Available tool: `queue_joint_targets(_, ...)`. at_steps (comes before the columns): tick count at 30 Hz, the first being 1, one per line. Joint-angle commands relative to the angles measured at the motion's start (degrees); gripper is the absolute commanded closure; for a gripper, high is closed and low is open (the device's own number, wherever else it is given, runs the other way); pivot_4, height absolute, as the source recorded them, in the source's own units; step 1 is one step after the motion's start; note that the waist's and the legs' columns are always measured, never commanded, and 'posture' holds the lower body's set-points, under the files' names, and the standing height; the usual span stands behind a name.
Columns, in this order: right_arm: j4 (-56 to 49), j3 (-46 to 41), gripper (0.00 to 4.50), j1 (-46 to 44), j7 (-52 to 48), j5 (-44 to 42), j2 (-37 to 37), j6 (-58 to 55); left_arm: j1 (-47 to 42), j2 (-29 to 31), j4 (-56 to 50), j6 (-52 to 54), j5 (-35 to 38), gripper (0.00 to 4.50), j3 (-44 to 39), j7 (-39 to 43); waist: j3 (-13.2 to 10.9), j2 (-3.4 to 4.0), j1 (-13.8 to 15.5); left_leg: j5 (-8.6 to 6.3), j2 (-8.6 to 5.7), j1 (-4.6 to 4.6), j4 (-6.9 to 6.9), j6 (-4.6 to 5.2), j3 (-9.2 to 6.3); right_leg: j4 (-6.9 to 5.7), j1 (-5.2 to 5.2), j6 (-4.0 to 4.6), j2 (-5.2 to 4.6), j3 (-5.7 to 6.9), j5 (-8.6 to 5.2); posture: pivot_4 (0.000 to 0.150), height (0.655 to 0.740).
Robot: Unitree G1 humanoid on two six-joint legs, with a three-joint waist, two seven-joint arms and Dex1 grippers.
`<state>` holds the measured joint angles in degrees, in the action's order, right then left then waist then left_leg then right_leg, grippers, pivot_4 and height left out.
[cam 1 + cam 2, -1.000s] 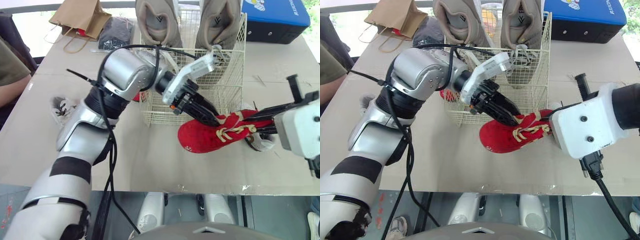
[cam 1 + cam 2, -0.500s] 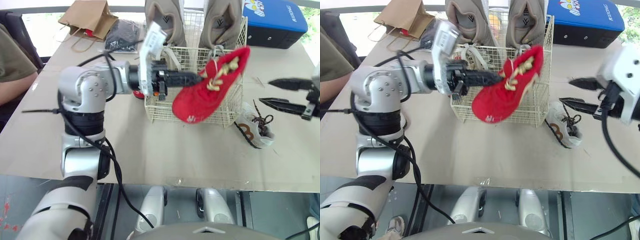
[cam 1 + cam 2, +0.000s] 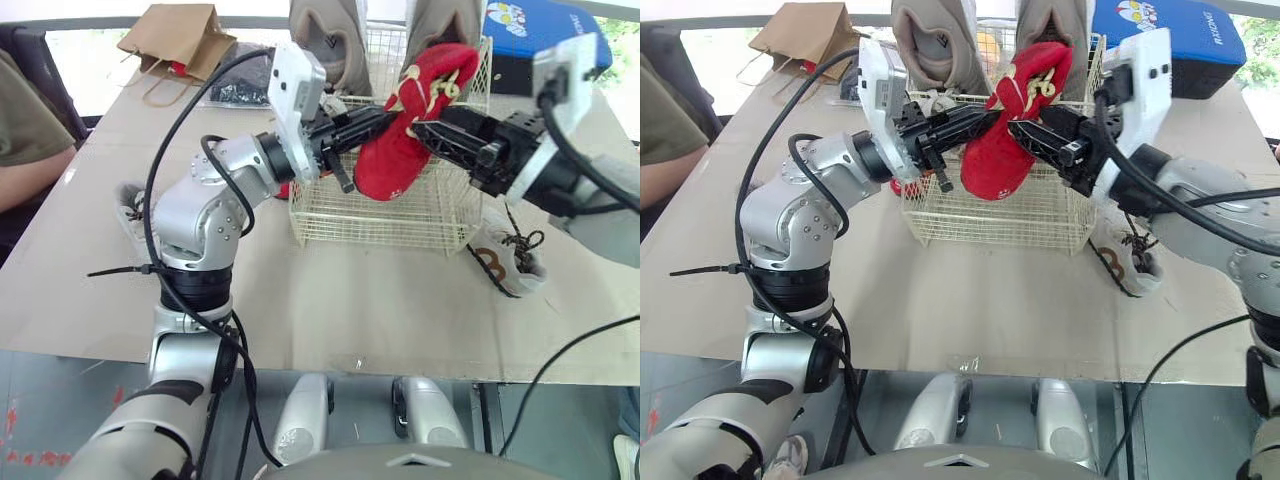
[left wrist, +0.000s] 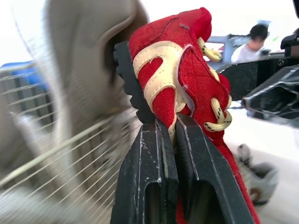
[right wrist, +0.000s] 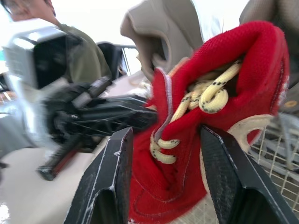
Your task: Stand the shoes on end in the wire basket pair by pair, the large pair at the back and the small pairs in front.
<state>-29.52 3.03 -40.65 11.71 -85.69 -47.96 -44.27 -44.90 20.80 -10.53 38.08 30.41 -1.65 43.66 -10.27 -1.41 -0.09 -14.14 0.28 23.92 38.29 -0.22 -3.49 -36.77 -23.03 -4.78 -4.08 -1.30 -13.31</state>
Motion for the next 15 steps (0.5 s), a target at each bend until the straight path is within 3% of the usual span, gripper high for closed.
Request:
queue_joint_targets(1, 1.3, 0.2, 3.37, -0.8, 2.4, 3.3, 2.2, -2.7, -1.5, -1.2, -5.5, -3.2, 2.4, 4.5, 0.4, 1.4, 0.0, 0.0, 0.0, -0.01, 0.01, 0.05, 0.0, 0.01, 0.01, 0.0, -0.03, 0.0, 0.0, -0.01, 0.0, 0.15, 0.74)
queue_joint_targets(3, 1.3, -1.2, 4.29, -0.1, 3.0, 4.7, 3.2, -3.0, -1.3, -1.1, -5.5, -3.0, 2.6, 4.5, -0.2, 0.4, 0.0, 0.0, 0.0, -0.01, 0.0, 0.08, 0.0, 0.02, 0.02, 0.02, -0.07, 0.0, 0.0, -0.01, 0.0, 0.15, 0.74)
queue_joint_targets(5, 0.7, -4.6, 4.12, 1.3, 3.7, 4.3, 4.0, -1.8, -1.3, -0.9, -4.6, -3.1, 2.1, 4.5, -1.3, -1.0, 0.0, 0.0, -0.1, -0.09, 0.01, 0.05, 0.01, 0.16, 0.02, -0.01, -0.09, 0.0, 0.01, -0.01, 0.0, 0.15, 0.74)
queue_joint_targets(7, -0.9, -6.9, 3.41, 2.5, 3.7, 1.8, 4.1, -1.7, -1.4, -0.6, -4.0, -3.3, 1.9, 4.5, -2.1, -1.9, 0.0, 0.0, -0.2, -0.14, 0.01, 0.01, 0.03, 0.23, 0.0, -0.08, -0.08, 0.0, 0.02, -0.01, 0.0, 0.15, 0.74)
queue_joint_targets(13, -2.1, -9.0, 0.54, 4.7, 7.5, -2.9, 3.0, -3.3, -1.6, -0.2, -3.2, -5.0, 1.8, 4.5, -2.1, -2.1, 0.0, 0.01, -0.7, -0.14, 0.02, -0.08, 0.03, 0.24, 0.04, -0.15, -0.05, 0.0, 0.04, -0.08, 0.01, 0.15, 0.74)
queue_joint_targets(14, -1.6, -9.0, 0.25, 4.6, 8.3, -3.0, 3.4, -3.1, -1.6, -0.2, -3.2, -5.1, 1.9, 4.5, -1.9, -2.0, 0.0, 0.01, -0.7, -0.14, 0.03, -0.08, 0.03, 0.24, 0.04, -0.13, -0.05, 0.0, 0.05, -0.08, 0.01, 0.15, 0.74)
queue_joint_targets(15, -0.8, -8.3, 0.25, 3.8, 8.5, -2.3, 4.1, -3.0, -1.6, -0.4, -3.5, -5.2, 2.1, 4.5, -1.4, -1.7, 0.0, 0.01, -0.7, -0.14, 0.03, -0.07, 0.02, 0.24, 0.06, -0.12, -0.06, 0.0, 0.05, -0.09, 0.01, 0.15, 0.74)
